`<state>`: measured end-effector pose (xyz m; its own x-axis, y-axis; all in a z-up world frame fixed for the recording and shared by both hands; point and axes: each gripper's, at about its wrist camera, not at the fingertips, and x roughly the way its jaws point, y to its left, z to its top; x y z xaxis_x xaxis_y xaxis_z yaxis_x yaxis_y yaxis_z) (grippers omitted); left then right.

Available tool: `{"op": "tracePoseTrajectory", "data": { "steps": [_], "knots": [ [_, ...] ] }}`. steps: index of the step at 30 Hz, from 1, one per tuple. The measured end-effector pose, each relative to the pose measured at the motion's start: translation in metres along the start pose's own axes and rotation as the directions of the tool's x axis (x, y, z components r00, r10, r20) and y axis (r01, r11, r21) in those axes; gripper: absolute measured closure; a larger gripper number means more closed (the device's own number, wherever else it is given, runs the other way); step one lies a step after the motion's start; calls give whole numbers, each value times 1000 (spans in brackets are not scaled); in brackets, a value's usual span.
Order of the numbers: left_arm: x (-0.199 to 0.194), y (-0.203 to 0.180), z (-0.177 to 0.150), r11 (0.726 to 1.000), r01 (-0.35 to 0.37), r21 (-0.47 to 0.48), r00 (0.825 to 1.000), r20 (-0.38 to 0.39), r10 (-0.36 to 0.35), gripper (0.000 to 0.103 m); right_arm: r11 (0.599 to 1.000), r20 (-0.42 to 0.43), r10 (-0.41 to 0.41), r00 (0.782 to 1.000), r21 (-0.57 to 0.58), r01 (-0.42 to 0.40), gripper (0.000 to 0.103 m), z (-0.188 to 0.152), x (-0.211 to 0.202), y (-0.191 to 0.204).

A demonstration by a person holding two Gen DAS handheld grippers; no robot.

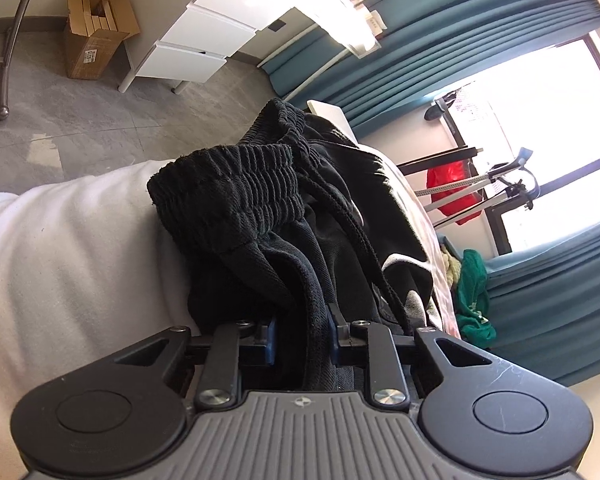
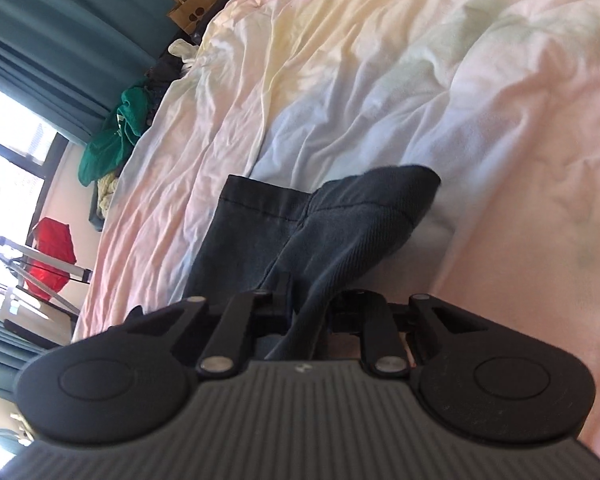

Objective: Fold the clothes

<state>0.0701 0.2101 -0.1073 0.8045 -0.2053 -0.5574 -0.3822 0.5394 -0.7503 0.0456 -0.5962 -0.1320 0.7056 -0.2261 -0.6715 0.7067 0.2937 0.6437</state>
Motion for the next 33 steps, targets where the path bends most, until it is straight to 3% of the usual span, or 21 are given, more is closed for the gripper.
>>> {"op": "tracePoseTrajectory", "data": {
  "steps": [8, 12, 19, 24, 28, 31, 33],
  "knots": [
    [-6, -15, -1, 990, -47, 134, 999, 29, 43, 90, 982, 66, 172, 983, 73, -177, 95, 10, -19, -2],
    [-11, -23, 2, 985, -42, 169, 998, 49, 35, 93, 980, 90, 191, 978, 33, -194, 95, 12, -20, 5],
    [-51, -53, 40, 996, 30, 88, 978, 203, -48, 95, 948, 103, 293, 951, 97, -303, 95, 35, -10, 9],
    [-67, -71, 73, 997, 75, -15, 977, 201, -70, 95, 922, 168, 352, 921, 105, -371, 96, 48, -17, 7],
    [-76, -61, 76, 994, 91, -60, 982, 169, -80, 95, 920, 307, 327, 894, 110, -375, 96, 57, -29, -10],
    [-82, -41, 62, 997, 68, -41, 987, 152, -61, 95, 952, 335, 218, 916, 135, -276, 96, 60, -37, -30],
    [-83, -17, 49, 998, 35, -44, 991, 130, -29, 95, 957, 297, 141, 945, 203, -206, 96, 58, -39, -51]
  ]
}}
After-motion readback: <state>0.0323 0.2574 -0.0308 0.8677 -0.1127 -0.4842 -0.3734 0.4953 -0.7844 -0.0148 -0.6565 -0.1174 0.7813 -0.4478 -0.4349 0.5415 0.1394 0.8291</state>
